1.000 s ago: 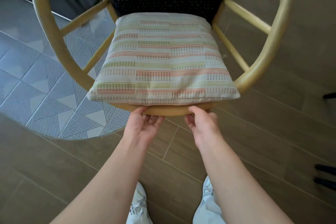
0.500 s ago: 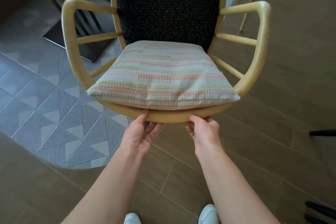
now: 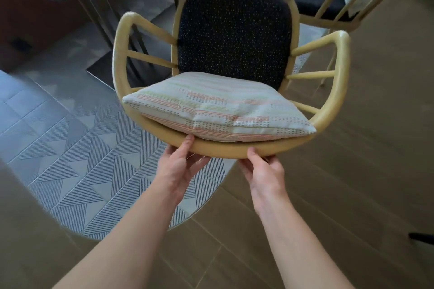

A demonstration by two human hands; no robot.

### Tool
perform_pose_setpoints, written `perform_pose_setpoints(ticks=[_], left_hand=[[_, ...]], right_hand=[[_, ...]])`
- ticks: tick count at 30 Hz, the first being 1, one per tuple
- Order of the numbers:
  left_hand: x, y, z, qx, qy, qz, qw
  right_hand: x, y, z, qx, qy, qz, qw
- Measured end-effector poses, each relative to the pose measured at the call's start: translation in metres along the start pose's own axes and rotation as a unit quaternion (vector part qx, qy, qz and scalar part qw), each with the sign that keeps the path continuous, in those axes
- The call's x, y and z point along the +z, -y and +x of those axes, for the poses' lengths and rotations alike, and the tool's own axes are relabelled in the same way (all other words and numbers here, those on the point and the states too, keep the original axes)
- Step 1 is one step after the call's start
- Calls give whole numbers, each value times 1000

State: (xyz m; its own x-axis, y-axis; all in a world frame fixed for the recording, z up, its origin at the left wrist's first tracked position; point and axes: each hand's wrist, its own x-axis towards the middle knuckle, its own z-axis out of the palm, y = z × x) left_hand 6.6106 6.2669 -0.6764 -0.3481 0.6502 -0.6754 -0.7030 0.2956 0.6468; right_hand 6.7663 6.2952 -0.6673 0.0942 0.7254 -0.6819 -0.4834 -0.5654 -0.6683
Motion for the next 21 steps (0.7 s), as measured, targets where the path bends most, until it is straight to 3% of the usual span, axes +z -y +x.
perform_pose_setpoints(ticks=[12,21], left_hand=[[70,-62,30,47,5,-9,999],[117,-133,79,19,62,31,997]], right_hand=[[66,66,30,-43,-14,-18,999],[136,106,63,-119,-56,8,991]])
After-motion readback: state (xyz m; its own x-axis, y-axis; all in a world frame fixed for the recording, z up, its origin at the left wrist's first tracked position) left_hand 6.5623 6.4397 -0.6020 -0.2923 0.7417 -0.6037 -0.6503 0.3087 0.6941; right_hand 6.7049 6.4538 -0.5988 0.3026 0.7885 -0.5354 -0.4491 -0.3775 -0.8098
